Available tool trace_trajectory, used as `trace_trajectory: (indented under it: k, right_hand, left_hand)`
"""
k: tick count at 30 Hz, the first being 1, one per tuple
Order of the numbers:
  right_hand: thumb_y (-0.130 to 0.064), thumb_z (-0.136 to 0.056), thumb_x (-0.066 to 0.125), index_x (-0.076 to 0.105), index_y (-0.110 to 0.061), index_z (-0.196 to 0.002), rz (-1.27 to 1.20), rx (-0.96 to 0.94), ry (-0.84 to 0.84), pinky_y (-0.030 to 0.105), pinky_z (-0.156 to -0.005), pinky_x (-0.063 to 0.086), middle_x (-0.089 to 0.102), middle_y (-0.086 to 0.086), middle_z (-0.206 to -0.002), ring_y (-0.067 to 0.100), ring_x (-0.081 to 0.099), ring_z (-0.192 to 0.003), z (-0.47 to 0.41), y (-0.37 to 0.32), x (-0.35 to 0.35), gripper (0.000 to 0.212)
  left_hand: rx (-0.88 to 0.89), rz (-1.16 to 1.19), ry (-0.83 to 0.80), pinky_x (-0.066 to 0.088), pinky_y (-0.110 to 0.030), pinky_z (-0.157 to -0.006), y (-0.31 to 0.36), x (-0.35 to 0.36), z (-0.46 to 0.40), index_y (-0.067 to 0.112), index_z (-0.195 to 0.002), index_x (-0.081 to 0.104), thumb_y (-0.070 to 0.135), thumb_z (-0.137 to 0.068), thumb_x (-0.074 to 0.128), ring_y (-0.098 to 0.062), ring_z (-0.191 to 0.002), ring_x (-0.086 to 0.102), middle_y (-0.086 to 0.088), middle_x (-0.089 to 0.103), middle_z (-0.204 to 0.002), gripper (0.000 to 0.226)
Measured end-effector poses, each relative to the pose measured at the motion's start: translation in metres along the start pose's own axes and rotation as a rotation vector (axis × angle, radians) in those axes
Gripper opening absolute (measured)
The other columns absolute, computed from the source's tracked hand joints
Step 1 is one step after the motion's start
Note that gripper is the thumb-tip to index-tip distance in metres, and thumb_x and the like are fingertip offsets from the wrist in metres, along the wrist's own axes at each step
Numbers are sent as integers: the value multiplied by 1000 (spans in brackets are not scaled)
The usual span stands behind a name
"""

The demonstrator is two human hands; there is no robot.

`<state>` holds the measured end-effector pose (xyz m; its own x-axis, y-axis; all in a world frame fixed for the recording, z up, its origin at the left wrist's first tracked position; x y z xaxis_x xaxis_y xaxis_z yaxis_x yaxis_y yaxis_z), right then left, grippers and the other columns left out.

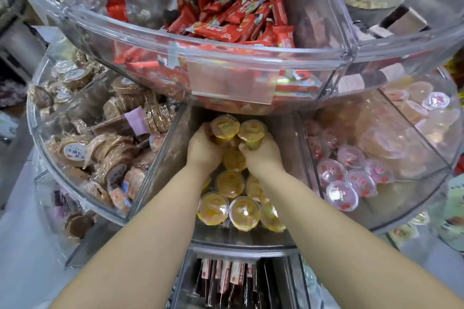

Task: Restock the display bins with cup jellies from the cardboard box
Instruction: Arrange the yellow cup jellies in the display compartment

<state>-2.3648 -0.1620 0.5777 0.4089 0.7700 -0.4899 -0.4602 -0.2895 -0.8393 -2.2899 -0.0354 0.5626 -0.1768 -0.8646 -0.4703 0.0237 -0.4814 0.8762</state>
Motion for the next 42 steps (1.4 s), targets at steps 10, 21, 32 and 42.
trace_trajectory:
  k: [10,21,32,42]
  right_hand:
    - [-15,-89,56,51,-18,-117,-278,135,155,33,-82,45,54,-1,-96,25,56,-96,-5,0,2,29]
    - [-22,-73,77,57,-11,-112,-364,209,290,37,-90,50,66,8,-110,29,61,-103,-5,2,9,46]
    - [-20,-85,65,57,-11,-110,-174,104,250,31,-79,44,65,9,-106,29,60,-101,-4,8,0,27]
    - [-1,-83,61,59,-14,-88,-586,199,-39,25,-57,45,63,5,-83,17,58,-72,60,-5,-11,15]
  left_hand:
    - [44,-65,10,45,-28,-82,5,-1,2,13,-115,57,29,-73,76,-27,-104,61,-8,66,-112,49]
    - [36,-54,37,36,-22,-76,10,1,4,4,-119,47,22,-73,77,-32,-109,58,-16,62,-117,58]
    - [35,6,-15,41,-26,-83,6,3,1,16,-120,56,19,-75,75,-23,-109,58,-6,65,-116,49]
    - [-43,143,-180,49,-33,-87,25,-37,54,12,-126,52,16,-78,71,-21,-108,59,-4,62,-120,52]
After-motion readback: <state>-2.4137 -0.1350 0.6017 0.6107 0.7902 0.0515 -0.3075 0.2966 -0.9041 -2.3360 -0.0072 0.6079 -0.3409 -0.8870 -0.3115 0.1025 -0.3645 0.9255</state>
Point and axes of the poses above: each hand's wrist, its own z-axis away from the middle knuckle, its own x-axis out of the palm, y = z × x, the point moved 6 cm from there along -z, towards the middle knuckle
